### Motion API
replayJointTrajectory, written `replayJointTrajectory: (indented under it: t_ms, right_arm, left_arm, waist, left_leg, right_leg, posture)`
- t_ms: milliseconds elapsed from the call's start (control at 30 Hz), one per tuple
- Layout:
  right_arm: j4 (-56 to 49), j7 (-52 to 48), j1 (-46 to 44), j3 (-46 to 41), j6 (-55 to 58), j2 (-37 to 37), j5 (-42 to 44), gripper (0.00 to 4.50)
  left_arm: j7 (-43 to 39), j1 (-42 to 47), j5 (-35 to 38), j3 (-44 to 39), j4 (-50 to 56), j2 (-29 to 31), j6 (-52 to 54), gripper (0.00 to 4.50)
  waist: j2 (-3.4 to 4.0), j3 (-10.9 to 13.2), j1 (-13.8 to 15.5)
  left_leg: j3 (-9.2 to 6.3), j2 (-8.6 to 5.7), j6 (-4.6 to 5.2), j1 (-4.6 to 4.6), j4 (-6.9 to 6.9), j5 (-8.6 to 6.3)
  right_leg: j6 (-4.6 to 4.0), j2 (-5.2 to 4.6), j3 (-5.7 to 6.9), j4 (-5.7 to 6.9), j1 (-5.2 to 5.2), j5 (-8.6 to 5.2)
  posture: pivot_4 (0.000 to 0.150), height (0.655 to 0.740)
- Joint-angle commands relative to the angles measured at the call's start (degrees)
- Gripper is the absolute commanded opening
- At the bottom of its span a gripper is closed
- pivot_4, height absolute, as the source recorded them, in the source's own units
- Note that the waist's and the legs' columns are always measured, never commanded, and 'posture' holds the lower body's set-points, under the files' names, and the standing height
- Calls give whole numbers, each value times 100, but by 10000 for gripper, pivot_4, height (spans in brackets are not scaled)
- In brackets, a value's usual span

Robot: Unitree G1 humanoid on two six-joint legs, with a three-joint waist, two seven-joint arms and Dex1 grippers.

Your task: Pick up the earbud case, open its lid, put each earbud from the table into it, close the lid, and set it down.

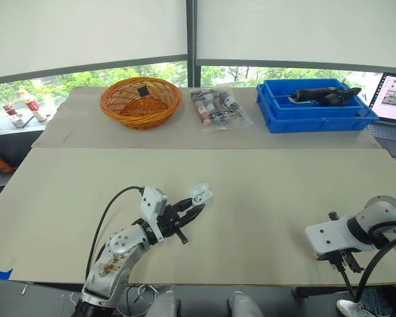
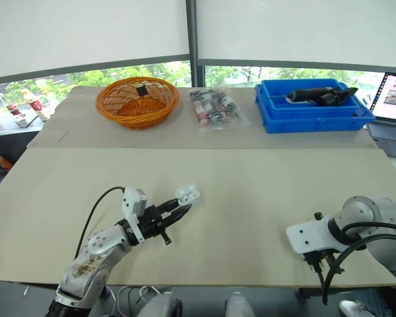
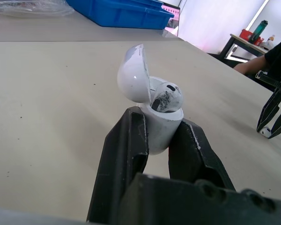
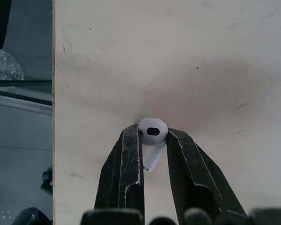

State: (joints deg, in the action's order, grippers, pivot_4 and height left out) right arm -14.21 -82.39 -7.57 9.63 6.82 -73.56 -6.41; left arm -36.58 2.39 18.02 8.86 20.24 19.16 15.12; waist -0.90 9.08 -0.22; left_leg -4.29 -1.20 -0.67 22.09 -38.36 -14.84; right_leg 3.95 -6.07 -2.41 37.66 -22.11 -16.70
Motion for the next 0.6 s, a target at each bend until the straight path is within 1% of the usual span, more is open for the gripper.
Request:
replayJointTrajectory:
  t_ms: [33, 100, 200, 300, 400, 533, 600]
  right_arm:
    - [-97, 100, -83, -353, 78, -26, 212, 3464]
    - [-114, 150, -200, -449, 121, 9, 334, 3464]
    - [-266, 487, -822, -691, 605, 584, 926, 3464]
    - [-642, 877, -1356, -920, 1496, 1328, 1717, 3464]
    - [-1097, 1737, -1655, -1231, 2431, 2335, 2527, 3464]
    - [-1550, 3023, -1772, -1505, 3045, 3648, 3149, 3464]
    - [-1734, 3533, -1714, -1452, 3110, 4168, 3234, 3464]
  left_arm:
    - [-18, 86, 15, -16, 52, -31, -137, 6136]
    - [-28, 108, 14, -16, 24, -39, -148, 6136]
    - [-63, 213, 31, -37, -58, -50, -180, 6136]
    - [-83, 394, 86, -81, -162, -104, -184, 6136]
    - [-99, 592, 136, -103, -234, -179, -165, 6136]
    - [-119, 792, 242, -127, -268, -272, -62, 6136]
    - [-132, 889, 307, -130, -268, -302, 20, 6136]
  waist:
    - [1, 0, -3]
    - [2, 0, -2]
    - [0, 1, -38]
    - [-1, 1, -45]
    - [-9, 5, -21]
    - [-11, 7, 30]
    - [-10, 6, 42]
  left_leg:
    - [0, 0, 0, 0, 0, 0]
    - [-1, -1, 0, 1, 0, 0]
    - [-1, 1, 0, 0, 0, 0]
    - [-8, 1, 0, 3, 1, 0]
    - [-19, 0, 0, 12, 1, 0]
    - [-30, -8, -1, 21, -10, 0]
    - [-31, -9, -1, 21, -13, 1]
  right_leg:
    - [0, 0, 0, 0, -1, 0]
    - [0, 0, -1, 1, -2, 0]
    - [0, 1, -1, 0, -2, 0]
    - [0, 2, 0, 2, -3, 0]
    - [-1, 2, 6, 0, -6, 0]
    - [1, -6, 4, 3, -14, 2]
    - [1, -6, 2, 12, -17, 2]
  posture:
    - [1500, 7400]
    - [1500, 7400]
    - [1500, 7400]
    - [1500, 7400]
    - [1500, 7400]
    - [1500, 7400]
    - [1500, 7400]
